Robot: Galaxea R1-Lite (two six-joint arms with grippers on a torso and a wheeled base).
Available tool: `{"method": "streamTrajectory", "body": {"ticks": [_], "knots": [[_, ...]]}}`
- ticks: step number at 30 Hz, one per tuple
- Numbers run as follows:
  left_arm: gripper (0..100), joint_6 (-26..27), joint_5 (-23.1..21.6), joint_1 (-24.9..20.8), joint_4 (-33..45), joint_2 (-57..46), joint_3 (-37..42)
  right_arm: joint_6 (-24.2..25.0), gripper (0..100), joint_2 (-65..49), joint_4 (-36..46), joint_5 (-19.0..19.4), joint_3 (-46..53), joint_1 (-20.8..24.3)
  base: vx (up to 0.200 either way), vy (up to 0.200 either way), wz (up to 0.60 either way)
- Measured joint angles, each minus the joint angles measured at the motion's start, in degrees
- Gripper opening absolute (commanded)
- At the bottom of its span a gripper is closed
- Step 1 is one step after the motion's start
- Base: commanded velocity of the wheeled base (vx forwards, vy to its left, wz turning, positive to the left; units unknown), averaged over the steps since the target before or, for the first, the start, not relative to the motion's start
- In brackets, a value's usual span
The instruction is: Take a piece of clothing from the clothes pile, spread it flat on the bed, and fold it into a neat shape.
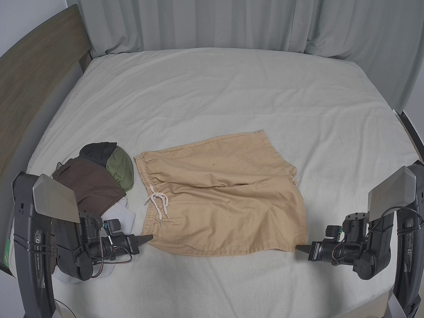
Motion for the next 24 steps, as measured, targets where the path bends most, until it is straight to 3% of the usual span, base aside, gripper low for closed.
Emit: {"method": "streamTrajectory", "body": {"ticks": [7, 12, 24], "knots": [[0, 4.2, -4.2, 2.0, 0.0, -1.2, 3.4, -7.1, 0, -0.3, 0.0, 1.9, 2.7, -0.7, 0.0, 0.0, 0.0], [0, 5.2, -8.2, 3.0, 0.0, -3.4, 6.9, -8.4, 0, -0.6, 0.0, 2.1, 3.8, -1.1, 0.0, 0.0, 0.0], [0, 7.9, -9.4, 4.6, 0.1, -5.2, 9.8, -14.3, 0, -1.5, 0.0, 3.3, 7.4, -2.9, 0.0, 0.0, 0.0]]}}
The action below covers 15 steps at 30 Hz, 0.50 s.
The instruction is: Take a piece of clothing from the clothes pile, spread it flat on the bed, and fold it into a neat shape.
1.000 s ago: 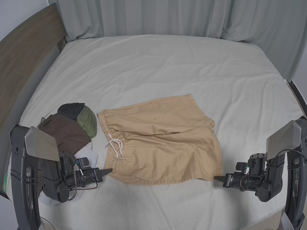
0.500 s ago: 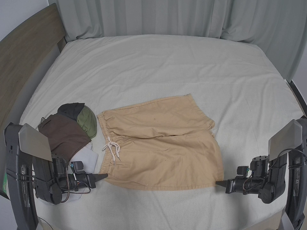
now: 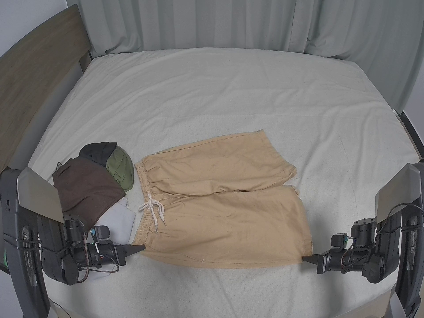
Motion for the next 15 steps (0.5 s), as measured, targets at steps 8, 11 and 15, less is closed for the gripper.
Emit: {"method": "streamTrajectory", "body": {"ticks": [8, 11, 15], "knots": [[0, 0.8, -1.8, 0.2, 0.0, -0.1, 2.1, -1.4, 0, -0.3, 0.0, 0.0, 1.9, -0.3, 0.0, 0.0, 0.0], [0, 2.9, -1.9, 0.4, 0.0, 0.0, 2.5, -1.5, 0, -0.3, 0.0, 0.0, 2.6, -0.3, 0.0, 0.0, 0.0], [0, 6.2, -1.9, 0.8, 0.1, 1.1, 2.6, -1.6, 0, -0.3, 0.0, 0.0, 3.0, -0.2, 0.0, 0.0, 0.0]]}}
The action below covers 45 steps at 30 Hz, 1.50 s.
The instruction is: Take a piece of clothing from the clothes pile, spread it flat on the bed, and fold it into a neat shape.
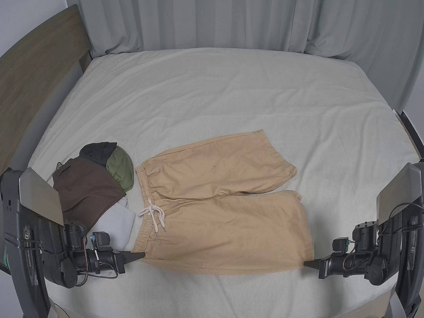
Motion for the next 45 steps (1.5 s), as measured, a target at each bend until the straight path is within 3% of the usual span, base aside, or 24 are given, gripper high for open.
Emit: {"method": "streamTrajectory", "body": {"ticks": [8, 9, 10, 11, 19, 33, 38, 45], "knots": [[0, 0.5, -0.1, 0.3, 0.0, 1.2, -0.5, 0.0, 0, 0.0, 0.0, -0.1, -0.2, -0.1, 0.0, 0.0, 0.0], [0, 0.6, -0.1, 0.3, 0.0, 1.3, -0.5, 0.0, 100, 0.0, 0.0, -0.1, -0.3, -0.1, 0.0, 0.0, 0.0], [0, 0.7, -0.1, 0.3, 0.0, 1.3, -0.5, 0.0, 100, 0.0, 0.0, -0.1, -0.3, -0.1, 0.0, 0.0, 0.0], [100, 1.0, 0.0, 0.3, 0.0, 1.4, -0.5, -0.2, 100, 0.0, 0.0, -0.2, -0.3, -0.1, 0.0, 0.0, 0.0], [100, 1.6, -2.7, 0.1, -0.1, 0.6, -0.2, -0.9, 100, -0.5, 0.0, 0.4, -1.4, -0.1, 0.0, 0.0, 0.0], [100, 1.0, -5.4, 3.0, -0.1, -4.3, -1.2, 3.4, 100, -5.2, 0.0, 1.5, -11.2, -0.8, 0.0, 0.0, 0.0], [100, 0.6, -5.7, 3.0, -0.1, -6.3, -2.3, 4.7, 100, -5.4, 0.0, -0.9, -15.9, -1.0, 0.0, 0.0, 0.0], [100, 0.6, -5.7, 2.5, -0.1, -7.8, -3.3, 10.4, 100, -4.5, 0.0, -4.1, -21.2, -0.7, 0.0, 0.0, 0.0]]}}
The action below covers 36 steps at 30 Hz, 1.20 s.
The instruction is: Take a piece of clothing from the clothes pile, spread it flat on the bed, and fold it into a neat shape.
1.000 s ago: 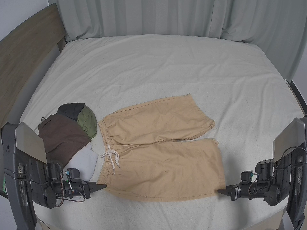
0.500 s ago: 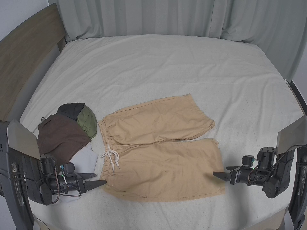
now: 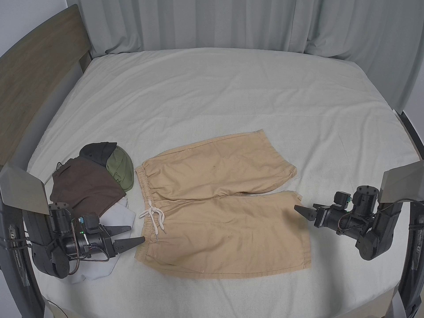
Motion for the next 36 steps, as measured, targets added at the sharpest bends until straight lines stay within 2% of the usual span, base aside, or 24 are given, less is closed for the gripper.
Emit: {"method": "streamTrajectory", "body": {"ticks": [7, 16, 30, 36], "knots": [[100, -0.1, 0.0, -0.2, 0.0, -0.3, -0.3, 7.1, 100, 3.6, 0.0, -3.1, -5.3, 0.2, 0.0, 0.0, 0.0], [100, -0.1, 0.0, -0.3, 0.0, -0.2, -0.4, 14.3, 100, 7.1, 0.0, -3.4, -9.3, 0.5, 0.0, 0.0, 0.0], [100, -0.1, 0.0, -0.3, 0.0, 0.0, -0.4, 23.1, 100, 9.5, 0.0, -3.2, -14.5, 2.2, 0.0, 0.0, 0.0], [100, -0.1, 0.0, -0.3, 0.0, 0.0, -0.5, 23.5, 100, 9.3, -0.1, -3.2, -15.3, 2.5, 0.0, 0.0, 0.0]]}}
